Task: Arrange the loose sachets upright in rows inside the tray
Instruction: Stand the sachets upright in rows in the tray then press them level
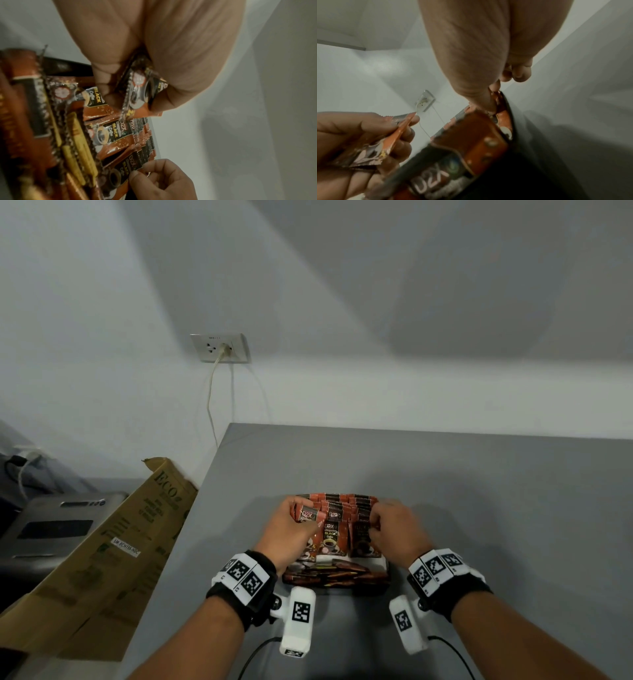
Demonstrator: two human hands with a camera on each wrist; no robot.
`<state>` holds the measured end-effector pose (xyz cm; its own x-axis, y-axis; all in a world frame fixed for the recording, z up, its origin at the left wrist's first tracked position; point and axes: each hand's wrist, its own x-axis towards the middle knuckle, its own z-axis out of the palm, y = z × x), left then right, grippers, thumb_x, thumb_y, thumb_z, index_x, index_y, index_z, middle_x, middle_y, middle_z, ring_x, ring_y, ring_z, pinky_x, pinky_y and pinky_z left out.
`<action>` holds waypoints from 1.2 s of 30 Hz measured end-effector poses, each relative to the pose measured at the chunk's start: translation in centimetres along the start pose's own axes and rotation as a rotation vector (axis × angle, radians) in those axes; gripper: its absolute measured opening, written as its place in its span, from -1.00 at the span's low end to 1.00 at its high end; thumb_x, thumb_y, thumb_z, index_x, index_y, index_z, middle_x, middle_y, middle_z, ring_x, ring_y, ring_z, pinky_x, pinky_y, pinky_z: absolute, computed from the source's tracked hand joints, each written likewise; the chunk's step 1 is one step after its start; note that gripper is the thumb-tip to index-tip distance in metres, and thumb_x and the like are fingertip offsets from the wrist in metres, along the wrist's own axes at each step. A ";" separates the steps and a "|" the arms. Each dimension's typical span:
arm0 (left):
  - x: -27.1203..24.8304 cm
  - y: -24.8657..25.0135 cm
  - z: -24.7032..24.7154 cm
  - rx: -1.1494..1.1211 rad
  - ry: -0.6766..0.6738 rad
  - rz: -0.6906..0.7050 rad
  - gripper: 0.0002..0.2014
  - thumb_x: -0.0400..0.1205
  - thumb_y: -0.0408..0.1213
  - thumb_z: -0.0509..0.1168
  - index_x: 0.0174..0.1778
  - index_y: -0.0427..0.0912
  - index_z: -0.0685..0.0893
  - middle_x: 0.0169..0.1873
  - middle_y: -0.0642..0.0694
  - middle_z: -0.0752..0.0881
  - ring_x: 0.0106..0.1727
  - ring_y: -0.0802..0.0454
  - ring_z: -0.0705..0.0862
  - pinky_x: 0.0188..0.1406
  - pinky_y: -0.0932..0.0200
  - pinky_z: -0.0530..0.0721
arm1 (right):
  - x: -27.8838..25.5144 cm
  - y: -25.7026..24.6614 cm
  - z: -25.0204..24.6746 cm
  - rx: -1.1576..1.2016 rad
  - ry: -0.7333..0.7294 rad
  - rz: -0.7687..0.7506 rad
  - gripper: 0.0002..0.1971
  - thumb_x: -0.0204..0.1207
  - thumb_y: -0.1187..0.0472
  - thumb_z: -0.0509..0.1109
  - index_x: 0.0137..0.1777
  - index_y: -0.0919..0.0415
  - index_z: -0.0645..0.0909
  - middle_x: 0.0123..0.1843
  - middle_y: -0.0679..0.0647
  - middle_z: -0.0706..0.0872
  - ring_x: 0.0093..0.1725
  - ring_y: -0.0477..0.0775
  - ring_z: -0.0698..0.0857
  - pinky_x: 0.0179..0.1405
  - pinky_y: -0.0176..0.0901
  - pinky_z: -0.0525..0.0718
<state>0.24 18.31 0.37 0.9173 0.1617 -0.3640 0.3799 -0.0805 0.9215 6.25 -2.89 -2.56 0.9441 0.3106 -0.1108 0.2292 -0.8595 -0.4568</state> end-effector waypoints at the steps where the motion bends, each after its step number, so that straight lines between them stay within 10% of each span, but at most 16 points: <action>1: -0.1 0.1 0.1 0.012 -0.007 0.016 -0.65 0.55 -0.48 0.41 0.16 -0.02 0.59 -0.31 -0.07 0.75 -0.54 0.07 0.49 -0.56 0.15 0.43 | -0.1 0.1 -0.1 0.014 0.012 0.015 -0.81 0.44 0.28 0.42 -0.19 0.01 0.47 -0.02 0.00 0.57 -0.04 0.04 0.56 -0.07 -0.20 0.49; 8: -0.2 1.0 2.1 0.001 -0.094 0.127 -0.55 0.39 -0.60 0.52 0.11 -0.13 0.64 -0.10 -0.16 0.78 -0.18 -0.04 0.74 -0.03 -0.04 0.74 | -1.1 -3.1 -3.0 0.499 -0.049 -0.073 -0.81 0.45 0.14 0.60 0.03 -0.02 0.73 -0.15 -0.12 0.79 -0.17 -0.23 0.73 -0.15 -0.48 0.60; 16: 0.7 0.9 1.2 -0.133 -0.023 -0.003 -0.89 0.64 -0.37 0.26 -0.08 -0.13 0.69 -0.04 -0.39 0.70 -0.18 -0.16 0.66 -0.21 -0.03 0.75 | -0.3 -0.9 -4.0 0.249 -0.113 -0.046 -0.78 0.42 0.41 0.43 -0.10 0.04 0.68 -0.32 -0.10 0.83 -0.27 -0.21 0.78 -0.24 -0.41 0.61; 20: 0.5 0.8 0.5 -0.069 -0.015 0.024 -0.86 0.56 -0.30 0.29 -0.03 -0.05 0.71 -0.09 -0.47 0.76 -0.30 -0.25 0.67 -0.18 -0.36 0.70 | -0.4 -0.2 -1.8 0.046 -0.132 -0.048 -0.72 0.43 0.40 0.36 -0.09 -0.05 0.59 -0.16 -0.11 0.70 -0.13 -0.03 0.70 -0.16 -0.31 0.62; 23: 0.4 0.8 0.2 0.059 0.016 0.099 -0.82 0.57 -0.40 0.35 0.01 -0.06 0.66 -0.42 -0.19 0.68 -0.53 -0.04 0.51 -0.49 0.01 0.52 | -0.5 -0.2 -0.8 -0.017 -0.137 -0.010 -0.77 0.48 0.34 0.36 0.02 -0.01 0.59 -0.04 -0.04 0.71 -0.05 0.05 0.69 -0.01 -0.06 0.71; 29: 0.9 0.9 0.3 0.348 -0.048 0.217 -0.84 0.65 -0.46 0.28 -0.01 -0.09 0.59 -0.09 -0.17 0.74 -0.59 0.17 0.62 -0.63 0.30 0.49 | -1.1 0.2 0.2 -0.008 -0.021 -0.017 -0.79 0.43 0.28 0.40 -0.08 -0.02 0.47 0.03 -0.04 0.52 -0.03 0.05 0.56 0.01 -0.06 0.66; 36: 3.2 0.0 1.7 0.778 -0.144 0.387 -0.78 0.54 -0.36 0.40 -0.21 0.12 0.60 -0.20 0.19 0.69 -0.11 0.17 0.67 -0.07 0.34 0.60 | -3.1 -1.6 -2.5 0.157 -0.219 -0.168 -0.87 0.45 0.15 0.47 -0.02 0.01 0.77 -0.19 -0.20 0.71 -0.23 -0.26 0.67 -0.20 -0.45 0.56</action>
<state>3.37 17.15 -1.06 0.9847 -0.1375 -0.1070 -0.0355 -0.7598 0.6492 3.58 -3.52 0.76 0.8187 0.5377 -0.2016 0.3224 -0.7209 -0.6135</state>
